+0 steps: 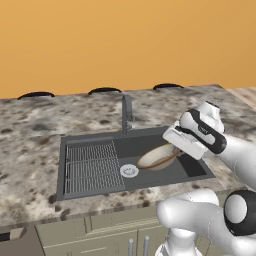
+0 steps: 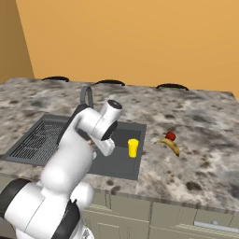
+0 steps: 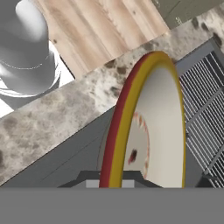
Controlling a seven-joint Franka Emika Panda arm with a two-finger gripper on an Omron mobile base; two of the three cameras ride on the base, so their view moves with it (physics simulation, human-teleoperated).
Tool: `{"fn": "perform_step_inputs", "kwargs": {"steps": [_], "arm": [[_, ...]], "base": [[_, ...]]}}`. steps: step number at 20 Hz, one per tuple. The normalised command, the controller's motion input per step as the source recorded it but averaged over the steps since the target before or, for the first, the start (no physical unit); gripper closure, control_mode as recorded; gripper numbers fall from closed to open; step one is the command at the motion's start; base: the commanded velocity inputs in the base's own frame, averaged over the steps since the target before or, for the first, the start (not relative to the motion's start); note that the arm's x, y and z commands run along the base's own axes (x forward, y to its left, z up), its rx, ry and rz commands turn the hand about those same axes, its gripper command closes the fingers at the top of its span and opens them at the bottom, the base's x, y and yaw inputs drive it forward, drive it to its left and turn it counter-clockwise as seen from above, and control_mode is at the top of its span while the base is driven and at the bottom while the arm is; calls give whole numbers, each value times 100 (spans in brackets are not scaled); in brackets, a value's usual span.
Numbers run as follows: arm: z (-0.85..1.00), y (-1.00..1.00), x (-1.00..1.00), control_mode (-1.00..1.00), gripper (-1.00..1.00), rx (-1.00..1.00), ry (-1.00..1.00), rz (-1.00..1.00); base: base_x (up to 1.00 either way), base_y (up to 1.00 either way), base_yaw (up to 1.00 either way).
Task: Remove the bell pepper and banana from the sink. Then move the bowl and cup from the counter to the sink for washing.
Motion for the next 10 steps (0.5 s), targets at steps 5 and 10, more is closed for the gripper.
{"fn": "perform_step_inputs", "kwargs": {"steps": [5, 10], "arm": [[-19, 3, 28, -100, 100, 2, 0, 3], [-19, 9, 21, -100, 100, 4, 0, 4]], "base": [[0, 0, 0], [0, 0, 0]]}}
